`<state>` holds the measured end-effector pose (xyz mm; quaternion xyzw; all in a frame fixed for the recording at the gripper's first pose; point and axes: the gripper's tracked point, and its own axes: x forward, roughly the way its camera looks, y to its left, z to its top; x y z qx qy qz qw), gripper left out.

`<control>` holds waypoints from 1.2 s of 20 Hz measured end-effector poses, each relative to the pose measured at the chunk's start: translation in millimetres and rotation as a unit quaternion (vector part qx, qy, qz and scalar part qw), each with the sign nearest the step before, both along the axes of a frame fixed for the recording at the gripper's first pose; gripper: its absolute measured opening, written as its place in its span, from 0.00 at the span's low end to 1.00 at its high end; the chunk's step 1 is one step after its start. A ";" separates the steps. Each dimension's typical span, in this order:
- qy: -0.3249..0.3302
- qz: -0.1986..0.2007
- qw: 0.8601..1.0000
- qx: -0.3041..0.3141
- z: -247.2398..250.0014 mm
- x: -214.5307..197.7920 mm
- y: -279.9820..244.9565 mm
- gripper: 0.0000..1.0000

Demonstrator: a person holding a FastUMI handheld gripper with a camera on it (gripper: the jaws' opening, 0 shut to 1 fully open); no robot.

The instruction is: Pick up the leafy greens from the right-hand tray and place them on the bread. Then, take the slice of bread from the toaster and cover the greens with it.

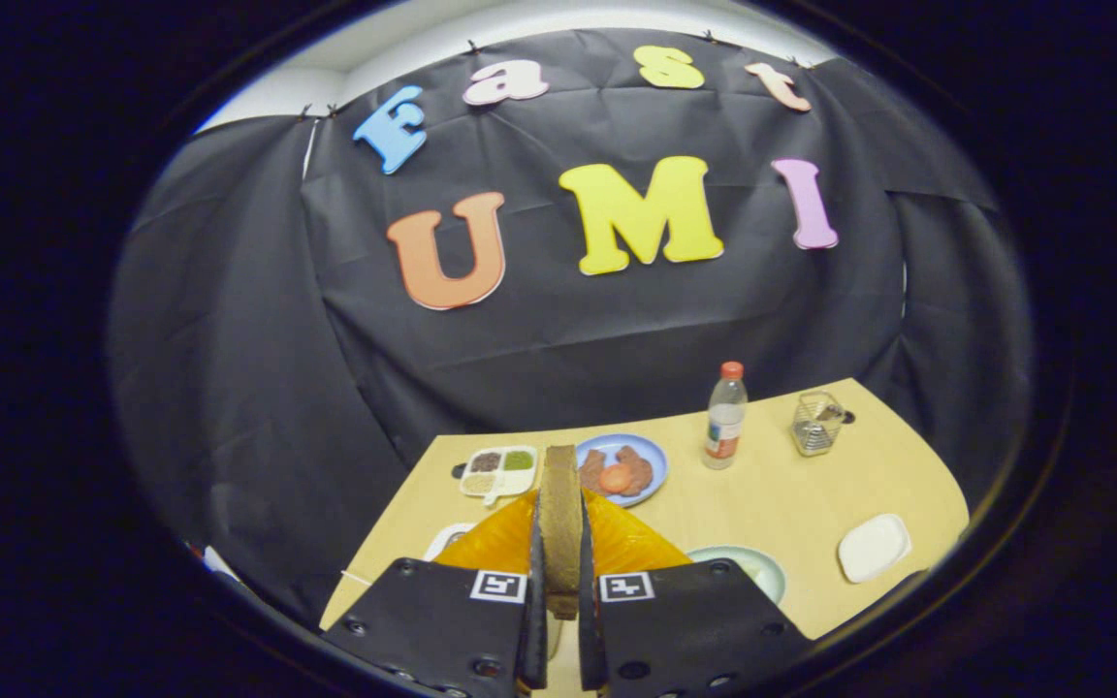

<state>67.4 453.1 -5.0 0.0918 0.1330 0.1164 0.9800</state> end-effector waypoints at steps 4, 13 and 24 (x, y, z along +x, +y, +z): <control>0.028 -0.039 0.999 0.001 -45.4 15.0 -47.3 0.13; 0.087 -0.033 0.995 0.020 -140.7 43.6 -61.2 0.13; 0.097 -0.013 0.995 0.010 -192.9 49.1 -59.5 0.13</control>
